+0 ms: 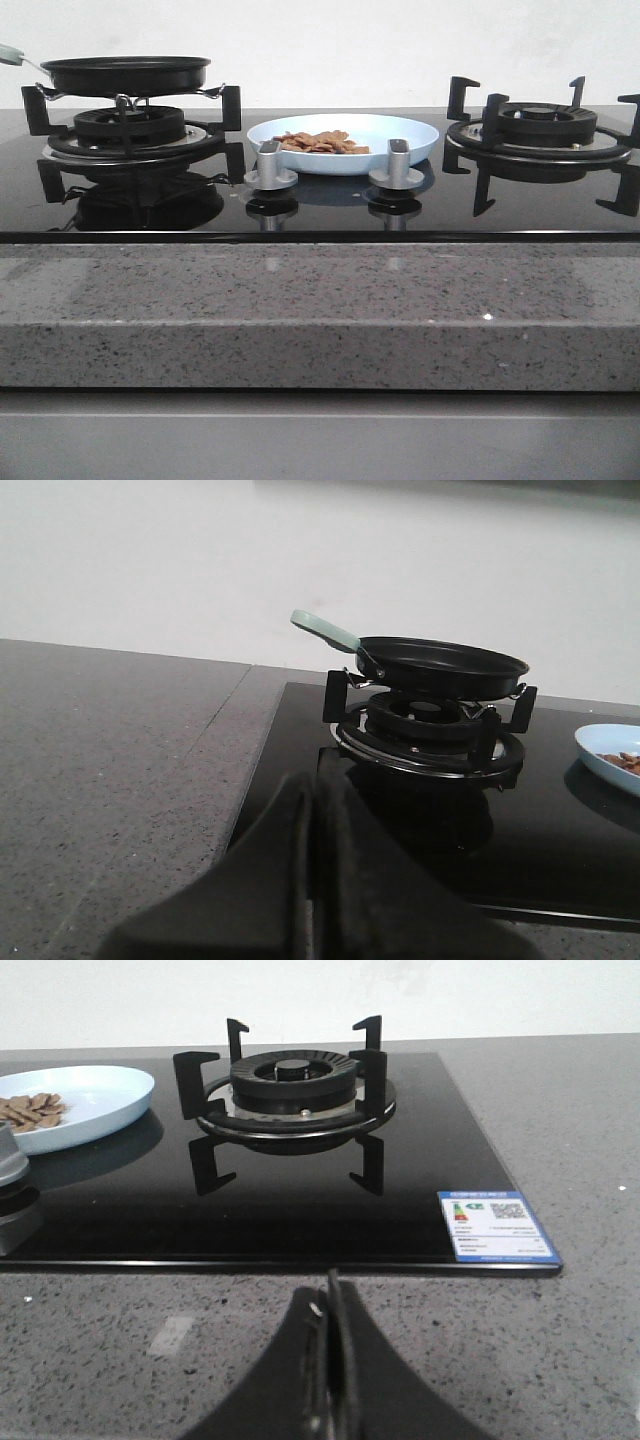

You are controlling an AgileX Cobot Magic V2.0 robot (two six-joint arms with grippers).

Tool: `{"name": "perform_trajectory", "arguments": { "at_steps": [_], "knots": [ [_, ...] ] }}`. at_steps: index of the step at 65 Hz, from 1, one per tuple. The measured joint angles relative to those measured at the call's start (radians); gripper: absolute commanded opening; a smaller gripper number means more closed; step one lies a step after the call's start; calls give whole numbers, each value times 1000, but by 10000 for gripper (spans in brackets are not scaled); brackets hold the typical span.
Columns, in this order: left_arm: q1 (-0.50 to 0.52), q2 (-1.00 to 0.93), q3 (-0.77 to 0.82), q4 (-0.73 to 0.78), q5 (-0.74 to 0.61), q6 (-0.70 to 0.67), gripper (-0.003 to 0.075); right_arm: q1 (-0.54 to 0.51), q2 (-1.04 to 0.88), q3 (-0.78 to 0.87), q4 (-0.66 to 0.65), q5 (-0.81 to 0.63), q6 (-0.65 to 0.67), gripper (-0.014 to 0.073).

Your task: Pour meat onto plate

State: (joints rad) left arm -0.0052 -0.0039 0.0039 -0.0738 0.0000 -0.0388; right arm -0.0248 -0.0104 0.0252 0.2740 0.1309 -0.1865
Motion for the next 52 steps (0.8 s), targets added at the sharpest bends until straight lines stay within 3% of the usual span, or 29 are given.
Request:
{"name": "perform_trajectory", "arguments": {
  "at_steps": [25,38,52],
  "knots": [
    [0,0,0,0,0,0,-20,-6,0,0,-3,-12,2,-120],
    [0,0,0,0,0,0,-20,-6,0,0,-216,-39,187,-120],
    [0,0,0,0,0,0,-20,-6,0,0,-259,-100,246,-120]
  ]
}}
